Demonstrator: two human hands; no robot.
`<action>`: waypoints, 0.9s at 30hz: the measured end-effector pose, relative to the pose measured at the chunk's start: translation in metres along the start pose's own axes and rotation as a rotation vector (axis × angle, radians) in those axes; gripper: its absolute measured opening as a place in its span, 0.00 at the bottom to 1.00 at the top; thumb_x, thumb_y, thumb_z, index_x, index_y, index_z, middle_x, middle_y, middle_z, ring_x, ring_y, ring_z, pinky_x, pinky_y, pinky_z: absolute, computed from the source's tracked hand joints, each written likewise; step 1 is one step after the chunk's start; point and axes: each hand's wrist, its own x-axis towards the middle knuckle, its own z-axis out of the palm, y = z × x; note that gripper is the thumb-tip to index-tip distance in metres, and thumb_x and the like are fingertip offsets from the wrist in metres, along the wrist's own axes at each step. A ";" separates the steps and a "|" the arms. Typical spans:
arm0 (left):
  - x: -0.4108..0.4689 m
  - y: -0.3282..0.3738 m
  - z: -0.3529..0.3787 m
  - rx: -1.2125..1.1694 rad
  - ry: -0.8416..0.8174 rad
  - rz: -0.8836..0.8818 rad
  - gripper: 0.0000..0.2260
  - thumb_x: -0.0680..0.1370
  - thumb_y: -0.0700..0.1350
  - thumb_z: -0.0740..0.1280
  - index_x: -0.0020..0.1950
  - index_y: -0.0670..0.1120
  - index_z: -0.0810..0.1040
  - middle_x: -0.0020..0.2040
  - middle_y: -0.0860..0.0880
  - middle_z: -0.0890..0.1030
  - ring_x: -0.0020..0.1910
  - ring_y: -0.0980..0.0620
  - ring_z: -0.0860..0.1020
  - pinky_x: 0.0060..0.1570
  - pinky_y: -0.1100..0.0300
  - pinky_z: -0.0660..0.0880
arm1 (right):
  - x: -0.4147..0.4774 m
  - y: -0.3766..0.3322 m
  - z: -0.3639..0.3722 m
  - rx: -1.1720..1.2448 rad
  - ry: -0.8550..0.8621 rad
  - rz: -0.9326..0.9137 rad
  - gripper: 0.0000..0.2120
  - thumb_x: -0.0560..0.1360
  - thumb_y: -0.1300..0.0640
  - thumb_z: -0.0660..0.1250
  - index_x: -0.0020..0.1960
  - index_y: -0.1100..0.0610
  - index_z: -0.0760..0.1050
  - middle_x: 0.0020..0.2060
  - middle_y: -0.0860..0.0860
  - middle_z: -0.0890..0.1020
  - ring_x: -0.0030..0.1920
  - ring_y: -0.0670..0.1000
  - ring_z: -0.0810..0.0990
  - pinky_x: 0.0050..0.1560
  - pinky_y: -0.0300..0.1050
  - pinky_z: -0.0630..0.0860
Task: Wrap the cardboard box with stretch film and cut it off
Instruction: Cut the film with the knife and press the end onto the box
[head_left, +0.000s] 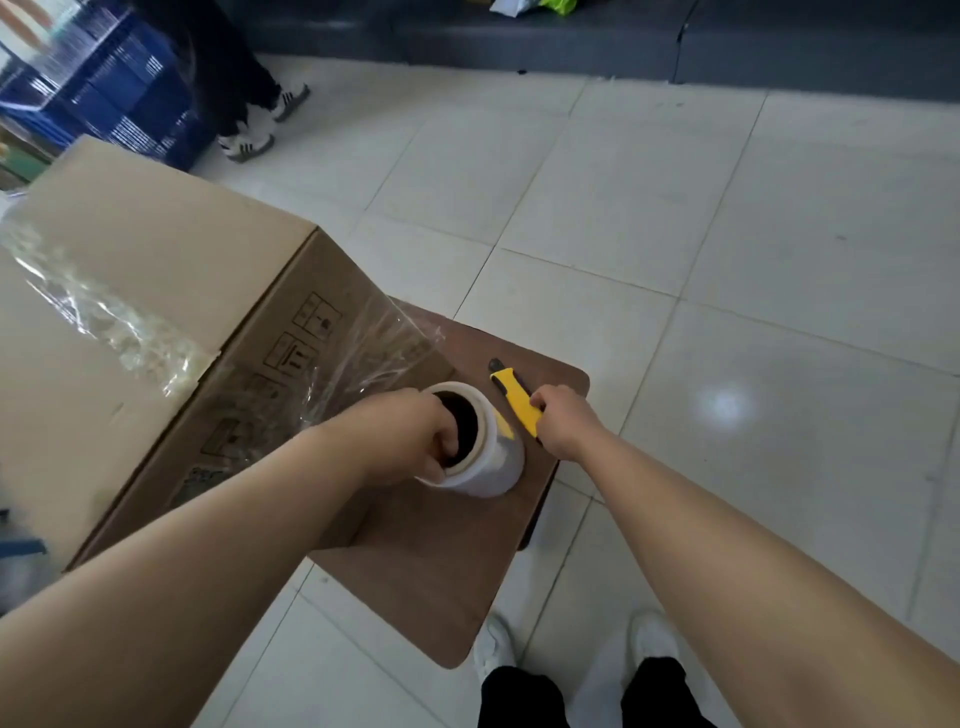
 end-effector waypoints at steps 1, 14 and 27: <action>-0.002 0.000 -0.005 -0.009 0.014 -0.008 0.13 0.71 0.49 0.72 0.55 0.55 0.81 0.52 0.52 0.82 0.50 0.51 0.79 0.51 0.54 0.77 | -0.001 -0.002 -0.004 0.006 -0.021 -0.007 0.23 0.77 0.67 0.59 0.71 0.56 0.69 0.68 0.57 0.69 0.68 0.59 0.69 0.63 0.47 0.69; 0.037 -0.016 -0.125 0.426 0.299 -0.180 0.15 0.75 0.55 0.67 0.60 0.54 0.79 0.55 0.52 0.81 0.58 0.50 0.75 0.51 0.58 0.70 | 0.024 -0.077 -0.055 0.462 0.063 -0.254 0.19 0.75 0.67 0.62 0.63 0.58 0.77 0.60 0.55 0.81 0.60 0.53 0.79 0.63 0.48 0.74; 0.095 -0.026 -0.126 0.508 0.069 -0.290 0.05 0.73 0.48 0.70 0.46 0.49 0.81 0.42 0.52 0.81 0.44 0.51 0.80 0.39 0.60 0.73 | 0.067 -0.096 -0.040 0.428 -0.094 -0.266 0.28 0.72 0.76 0.60 0.65 0.52 0.77 0.63 0.51 0.78 0.64 0.52 0.75 0.60 0.42 0.72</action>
